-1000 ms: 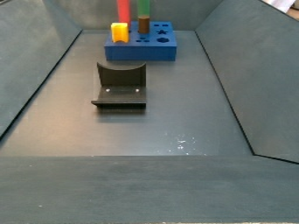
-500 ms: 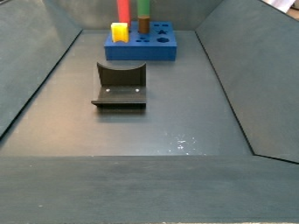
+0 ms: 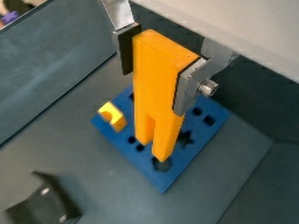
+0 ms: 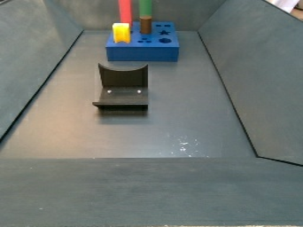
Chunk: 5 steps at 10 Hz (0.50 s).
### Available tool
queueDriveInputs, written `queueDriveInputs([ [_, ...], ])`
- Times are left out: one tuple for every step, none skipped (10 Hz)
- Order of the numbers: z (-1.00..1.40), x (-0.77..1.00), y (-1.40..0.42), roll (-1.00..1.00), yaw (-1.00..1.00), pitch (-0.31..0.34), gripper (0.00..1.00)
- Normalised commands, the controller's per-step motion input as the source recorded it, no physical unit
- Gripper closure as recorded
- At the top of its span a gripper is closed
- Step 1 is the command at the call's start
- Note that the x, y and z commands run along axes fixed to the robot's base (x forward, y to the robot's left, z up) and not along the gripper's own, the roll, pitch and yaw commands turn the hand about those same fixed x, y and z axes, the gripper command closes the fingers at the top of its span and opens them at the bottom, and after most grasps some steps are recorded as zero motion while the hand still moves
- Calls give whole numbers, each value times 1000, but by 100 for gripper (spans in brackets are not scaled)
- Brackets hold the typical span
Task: Pick up the double-square object. Move up. Rotate the double-square object. Place the double-square object on the fixture. Regrasp the double-square object. Move to above the board. Insert the double-square object.
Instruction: Move to above the board, then insert the double-square object.
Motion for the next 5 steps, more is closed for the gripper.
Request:
queueDriveInputs([
  [-4,-56,8,-619,-73,-28,100],
  [-2,-40,4,-368,-32,-21,100],
  [-1,-29,6,-278,-26,-17,100],
  [-249,46,-354,0,54,-174,100],
  [0,-57,0,-11,89,-99,100],
])
